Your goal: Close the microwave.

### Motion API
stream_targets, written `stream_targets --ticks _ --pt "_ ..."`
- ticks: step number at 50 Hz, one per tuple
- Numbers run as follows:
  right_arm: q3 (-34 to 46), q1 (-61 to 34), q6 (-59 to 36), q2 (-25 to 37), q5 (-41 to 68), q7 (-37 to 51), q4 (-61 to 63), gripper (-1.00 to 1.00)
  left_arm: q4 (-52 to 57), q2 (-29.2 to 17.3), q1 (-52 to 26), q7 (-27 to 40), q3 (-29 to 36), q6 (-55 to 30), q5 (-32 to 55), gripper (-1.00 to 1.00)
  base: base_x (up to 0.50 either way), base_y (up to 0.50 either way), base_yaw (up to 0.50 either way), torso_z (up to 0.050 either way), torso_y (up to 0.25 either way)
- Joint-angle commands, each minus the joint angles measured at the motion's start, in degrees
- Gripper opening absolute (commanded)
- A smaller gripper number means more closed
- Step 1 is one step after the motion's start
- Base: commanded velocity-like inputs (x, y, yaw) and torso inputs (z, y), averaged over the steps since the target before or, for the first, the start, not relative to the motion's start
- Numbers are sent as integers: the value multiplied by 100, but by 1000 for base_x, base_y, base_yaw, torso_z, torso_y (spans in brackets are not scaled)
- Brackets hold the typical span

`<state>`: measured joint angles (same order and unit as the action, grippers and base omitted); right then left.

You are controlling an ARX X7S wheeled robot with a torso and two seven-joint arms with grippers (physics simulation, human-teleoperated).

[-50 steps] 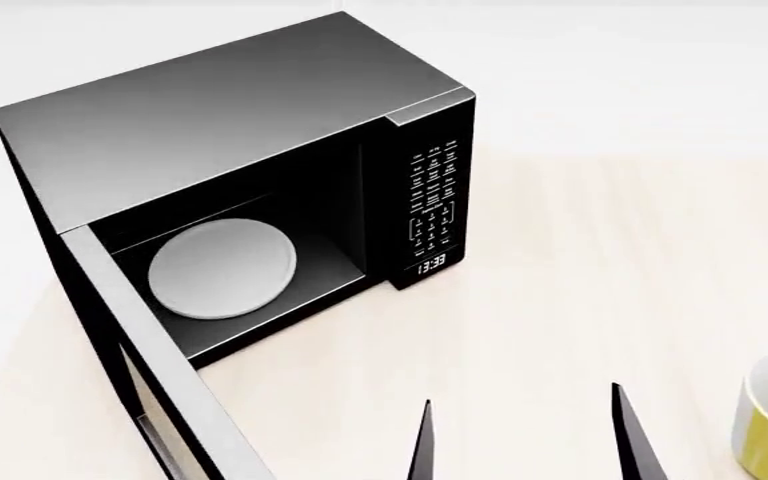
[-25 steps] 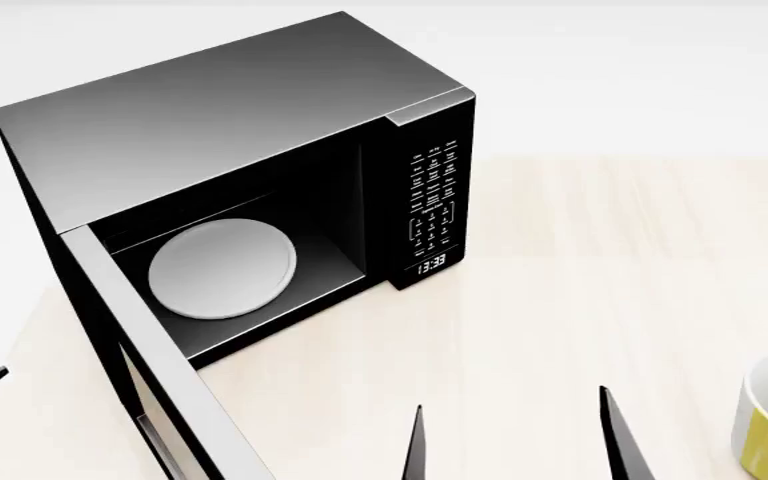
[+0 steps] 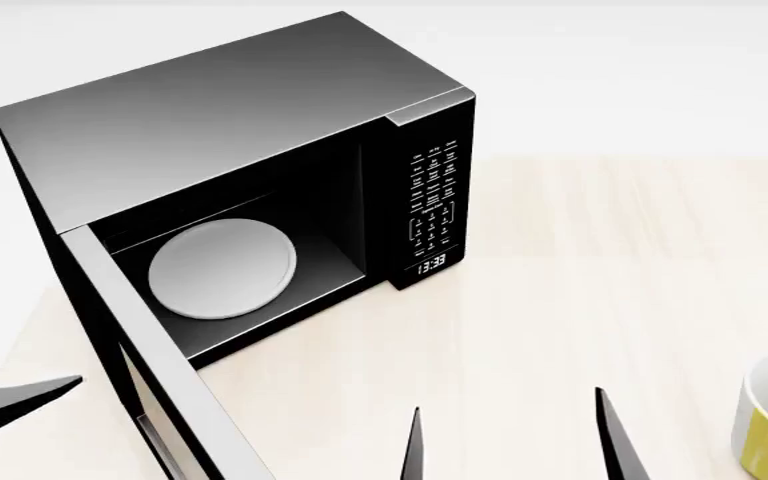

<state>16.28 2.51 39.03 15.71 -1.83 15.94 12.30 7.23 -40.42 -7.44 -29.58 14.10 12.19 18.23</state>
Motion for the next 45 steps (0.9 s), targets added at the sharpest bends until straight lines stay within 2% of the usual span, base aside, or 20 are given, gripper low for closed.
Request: stream_targets --ticks 1,20,45 --pt "-29 -5 10 -25 -48 -39 -25 100 -403 394 -297 -177 209 159 -191 100 0 0 0 0 0" --pt "10 -21 -26 17 -5 3 -14 100 -1308 1014 -762 -142 397 526 -375 100 0 0 0 0 0" --pt "55 -26 -20 67 42 65 -50 100 -1976 1460 -1023 -34 533 866 -567 100 0 0 0 0 0"
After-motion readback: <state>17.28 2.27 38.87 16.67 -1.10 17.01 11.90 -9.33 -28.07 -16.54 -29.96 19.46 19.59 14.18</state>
